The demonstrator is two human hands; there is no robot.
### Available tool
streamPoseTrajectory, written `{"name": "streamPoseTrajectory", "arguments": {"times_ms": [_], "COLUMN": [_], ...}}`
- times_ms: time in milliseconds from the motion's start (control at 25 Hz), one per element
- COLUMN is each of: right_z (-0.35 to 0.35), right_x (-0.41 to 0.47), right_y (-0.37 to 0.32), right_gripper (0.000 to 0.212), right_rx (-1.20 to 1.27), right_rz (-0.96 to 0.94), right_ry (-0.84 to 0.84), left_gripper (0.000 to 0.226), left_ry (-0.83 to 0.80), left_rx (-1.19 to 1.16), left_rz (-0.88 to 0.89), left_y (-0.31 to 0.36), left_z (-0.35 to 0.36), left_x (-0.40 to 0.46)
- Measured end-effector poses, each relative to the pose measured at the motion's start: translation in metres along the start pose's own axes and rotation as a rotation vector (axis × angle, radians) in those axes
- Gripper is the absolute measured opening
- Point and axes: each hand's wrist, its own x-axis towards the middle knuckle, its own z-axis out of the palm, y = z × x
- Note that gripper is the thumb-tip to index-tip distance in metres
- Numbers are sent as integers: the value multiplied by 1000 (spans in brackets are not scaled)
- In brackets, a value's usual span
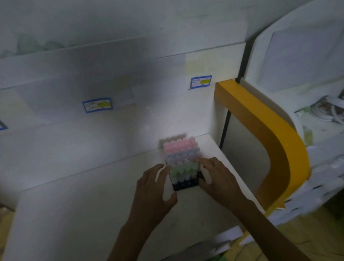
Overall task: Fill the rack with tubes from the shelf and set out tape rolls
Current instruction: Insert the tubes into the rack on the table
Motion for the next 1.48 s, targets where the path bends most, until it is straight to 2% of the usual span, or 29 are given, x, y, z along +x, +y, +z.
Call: {"name": "streamPoseTrajectory", "arguments": {"times_ms": [120, 240, 600, 800, 960, 1120, 1240, 1400, 1480], "right_z": [-23, -38, -124, -177, -216, -251, -263, -270, -279], "right_x": [-16, -42, -139, -213, -253, -260, -250, -212, -182], "right_y": [-6, 7, 62, 135, 191, 233, 267, 321, 348], "right_gripper": [46, 53, 45, 45, 48, 49, 48, 49, 49], "right_rx": [78, 29, -32, -51, -88, -102, -87, -75, -101], "right_rz": [-66, -73, -143, 17, 116, 181, 194, 208, 198], "right_ry": [75, 54, 158, 210, 200, 207, 195, 173, 149], "left_gripper": [74, 67, 56, 56, 61, 65, 66, 53, 57], "left_ry": [-17, -13, -40, -78, -97, -124, -136, -107, -81], "left_rx": [-29, -48, -186, -182, -195, -172, -141, -116, -125], "left_rz": [46, 88, 284, 372, 352, 381, 329, 270, 289], "left_y": [16, 36, 166, 260, 321, 367, 388, 400, 401], "left_z": [3, 10, 54, 75, 98, 122, 143, 177, 197], "left_x": [2, 4, -3, -22, -15, 10, 34, 83, 114]}}
